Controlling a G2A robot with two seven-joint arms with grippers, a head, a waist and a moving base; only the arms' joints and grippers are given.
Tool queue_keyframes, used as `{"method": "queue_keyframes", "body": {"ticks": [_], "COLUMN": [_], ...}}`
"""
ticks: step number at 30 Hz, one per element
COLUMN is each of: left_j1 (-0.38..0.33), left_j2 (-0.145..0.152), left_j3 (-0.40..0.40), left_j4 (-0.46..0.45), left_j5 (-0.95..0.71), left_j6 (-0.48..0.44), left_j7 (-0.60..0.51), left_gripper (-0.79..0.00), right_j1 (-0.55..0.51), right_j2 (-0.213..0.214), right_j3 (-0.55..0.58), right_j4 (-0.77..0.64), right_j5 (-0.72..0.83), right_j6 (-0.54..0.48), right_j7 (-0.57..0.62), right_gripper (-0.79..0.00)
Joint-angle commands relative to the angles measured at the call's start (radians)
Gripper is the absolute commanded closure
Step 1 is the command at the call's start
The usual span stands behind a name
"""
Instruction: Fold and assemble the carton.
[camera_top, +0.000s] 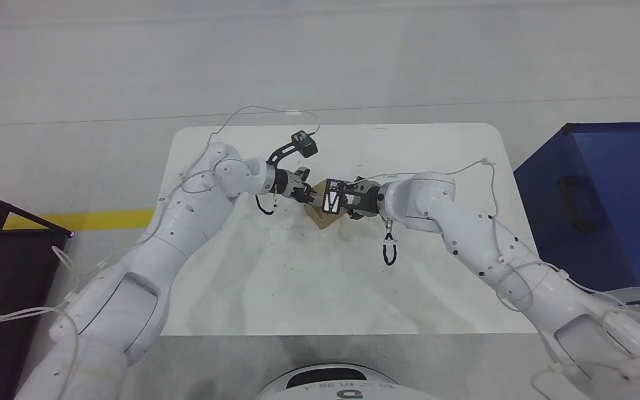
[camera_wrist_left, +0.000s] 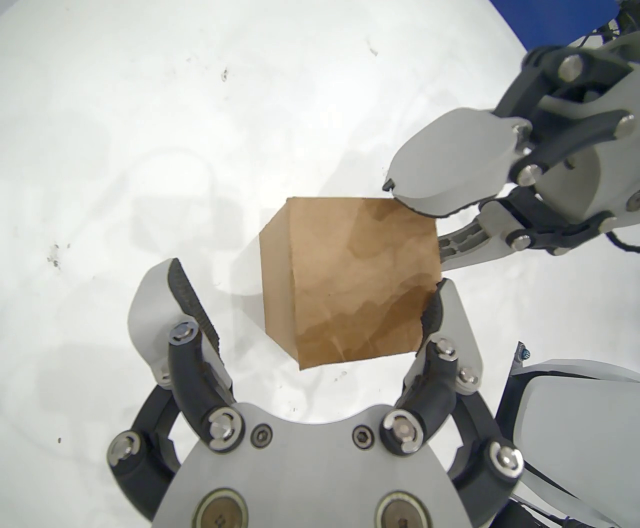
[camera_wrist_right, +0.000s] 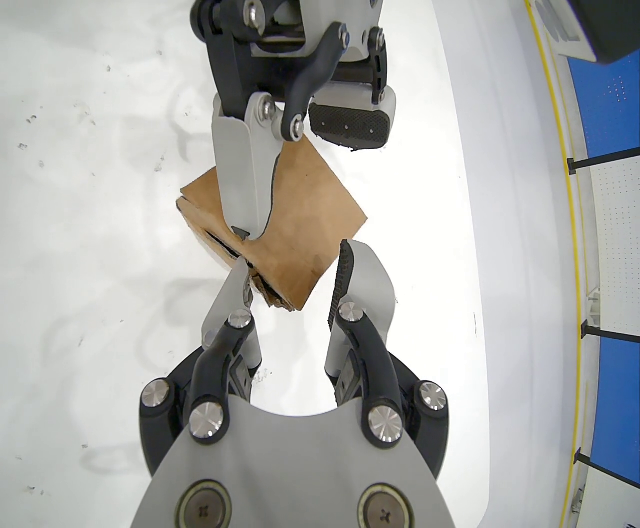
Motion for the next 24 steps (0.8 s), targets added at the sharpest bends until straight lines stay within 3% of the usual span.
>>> {"method": "queue_keyframes", "body": {"ticks": [1,9,24], "left_j1": [-0.002,-0.008,-0.008], "left_j2": [-0.001,-0.003,-0.005], "left_j3": [0.001,0.002,0.008], "left_j4": [0.003,0.017,0.046], "left_j5": [-0.002,-0.01,-0.002], "left_j6": [-0.003,-0.009,0.004], "left_j7": [0.0,-0.004,-0.006], "left_gripper": [-0.785,-0.785,-0.785], "right_j1": [-0.002,0.0,-0.019], "right_j2": [-0.003,-0.018,-0.014], "right_j3": [0.002,0.002,0.062], "right_j4": [0.0,0.008,-0.003], "right_j5": [0.003,0.003,0.051], "right_j6": [0.003,0.019,-0.07], "right_j7": [-0.001,0.022,0.033], "right_gripper": [-0.357,-0.369,-0.468]}}
